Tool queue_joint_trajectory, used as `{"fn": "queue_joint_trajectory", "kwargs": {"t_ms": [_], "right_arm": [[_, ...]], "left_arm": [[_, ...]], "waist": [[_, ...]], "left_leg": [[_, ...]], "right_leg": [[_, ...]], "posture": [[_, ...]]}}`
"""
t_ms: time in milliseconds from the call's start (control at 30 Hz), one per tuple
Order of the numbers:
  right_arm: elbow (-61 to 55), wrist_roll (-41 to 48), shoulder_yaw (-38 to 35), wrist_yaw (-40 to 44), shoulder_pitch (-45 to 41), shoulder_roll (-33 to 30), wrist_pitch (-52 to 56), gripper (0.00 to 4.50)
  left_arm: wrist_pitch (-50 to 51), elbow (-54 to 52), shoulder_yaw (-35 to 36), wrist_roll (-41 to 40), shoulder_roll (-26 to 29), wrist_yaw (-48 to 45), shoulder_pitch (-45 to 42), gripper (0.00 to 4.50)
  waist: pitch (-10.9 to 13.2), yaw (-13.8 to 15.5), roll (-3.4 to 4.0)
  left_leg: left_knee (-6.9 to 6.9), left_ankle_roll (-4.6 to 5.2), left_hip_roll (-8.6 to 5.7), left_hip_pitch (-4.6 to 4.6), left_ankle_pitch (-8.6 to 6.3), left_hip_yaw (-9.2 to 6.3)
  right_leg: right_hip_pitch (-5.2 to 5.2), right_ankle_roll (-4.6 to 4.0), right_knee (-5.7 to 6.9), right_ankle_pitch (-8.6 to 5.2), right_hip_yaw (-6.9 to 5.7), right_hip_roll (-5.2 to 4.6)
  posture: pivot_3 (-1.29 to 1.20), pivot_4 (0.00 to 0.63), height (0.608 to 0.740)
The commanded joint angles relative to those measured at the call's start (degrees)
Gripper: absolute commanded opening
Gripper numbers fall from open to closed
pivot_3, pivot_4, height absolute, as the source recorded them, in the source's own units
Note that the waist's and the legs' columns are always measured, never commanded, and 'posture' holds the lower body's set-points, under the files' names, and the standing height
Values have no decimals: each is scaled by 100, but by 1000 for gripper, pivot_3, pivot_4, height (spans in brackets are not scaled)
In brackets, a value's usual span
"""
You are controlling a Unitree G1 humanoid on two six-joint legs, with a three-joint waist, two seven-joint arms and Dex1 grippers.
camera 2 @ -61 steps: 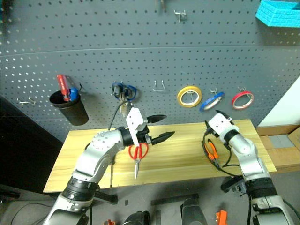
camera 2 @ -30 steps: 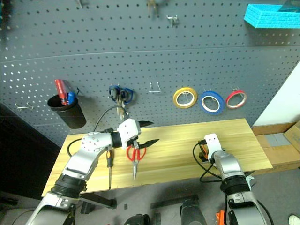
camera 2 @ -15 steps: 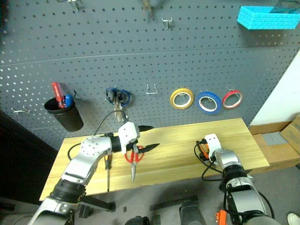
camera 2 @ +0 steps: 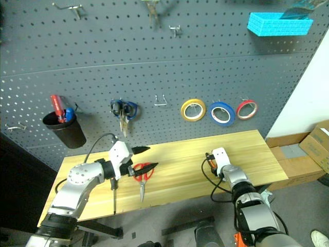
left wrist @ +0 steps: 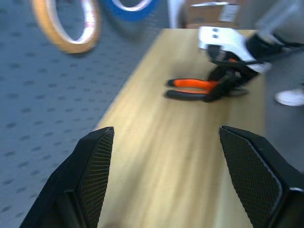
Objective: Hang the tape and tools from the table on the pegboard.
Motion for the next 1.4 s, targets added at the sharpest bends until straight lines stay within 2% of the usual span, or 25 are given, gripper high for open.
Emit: {"fn": "queue_joint_trajectory", "kwargs": {"t_ms": [33, 133, 233, 300, 400, 567, 733, 933, 1000, 1133, 1200, 1400], "right_arm": [[-2060, 9, 171, 57, 397, 78, -103, 2244], [-4073, 30, 405, 63, 1059, 221, -276, 2244], [-5332, -65, 621, -132, 1438, 435, -545, 2244], [-5803, -227, 865, -236, 1434, 562, -1108, 2244], [-5825, -389, 1016, -442, 1051, 823, -1493, 2244], [-4526, -450, 864, -827, -462, 1241, -2261, 2244], [-2299, -365, 449, -1269, -2213, 1334, -3331, 2244], [484, -360, 112, -1649, -3667, 1279, -4646, 2244], [1072, -397, 59, -1751, -3900, 1256, -4876, 2244], [1821, -553, 85, -1939, -3983, 1169, -5162, 2244], [1981, -688, 147, -2039, -3833, 1082, -5286, 2243], [1988, -813, 100, -2177, -3470, 935, -5453, 2243]], "left_arm": [[-133, -311, 502, -278, -60, 279, 280, 3734], [-4, -601, 895, -581, -240, 601, 645, 3734], [318, -971, 1163, -974, -423, 857, 904, 3734], [539, -1168, 1264, -1155, -522, 1036, 989, 3734], [861, -1391, 1350, -1367, -581, 1241, 946, 3734], [1447, -1706, 1426, -1687, -516, 1528, 637, 3734], [1839, -2084, 1381, -1645, -424, 1841, 357, 3734], [2253, -2588, 1206, -1679, -527, 2250, 9, 3734], [2370, -2727, 1192, -1700, -554, 2359, -31, 3734], [2484, -2854, 1161, -1704, -588, 2464, -55, 3734], [2489, -2831, 1138, -1674, -610, 2483, -80, 3734], [2462, -2739, 1138, -1639, -590, 2463, -99, 3734]], "waist": [[4, 21, 5], [6, 98, 10], [6, 183, 10], [6, 266, 10], [7, 372, 9], [15, 448, 10], [58, 557, 15], [281, 795, -2], [360, 887, -4], [504, 1057, -14], [527, 1117, -18], [573, 1261, -28]], "left_leg": [[-4, 0, 0, -3, 0, 1], [-15, 0, 1, -21, -1, 7], [-6, -1, 2, -79, -1, 5], [-1, -1, 2, -81, 0, 2], [4, -1, 2, -78, 0, 1], [11, 2, 5, -74, 4, -16], [2, 3, 40, -65, 5, -17], [-24, 3, 101, -63, 3, -11], [-38, 4, 113, -60, 3, -10], [-74, 4, 121, -70, 3, -2], [-74, 3, 122, -98, 4, 0], [-73, 2, 123, -94, 6, 0]], "right_leg": [[-4, 1, -3, -1, 2, 0], [-31, 2, -5, -2, 13, 0], [-89, 2, 7, -1, 12, 0], [-92, 2, 11, 0, 10, 1], [-90, -3, 12, 4, 9, 4], [-88, -27, 5, 26, 13, 26], [-88, -42, 3, 33, 12, 67], [-103, -93, -8, 37, 12, 134], [-108, -135, -6, 48, 12, 145], [-139, -152, -5, 42, 13, 148], [-173, -154, 5, 41, 14, 149], [-172, -158, 6, 41, 13, 149]], "posture": [[-182, 100, 740], [-173, 103, 740], [-161, 109, 740], [-161, 109, 740], [-148, 121, 740], [-120, 136, 740], [-52, 173, 740], [36, 230, 740], [62, 249, 740], [97, 273, 740], [106, 279, 740], [94, 285, 740]]}}
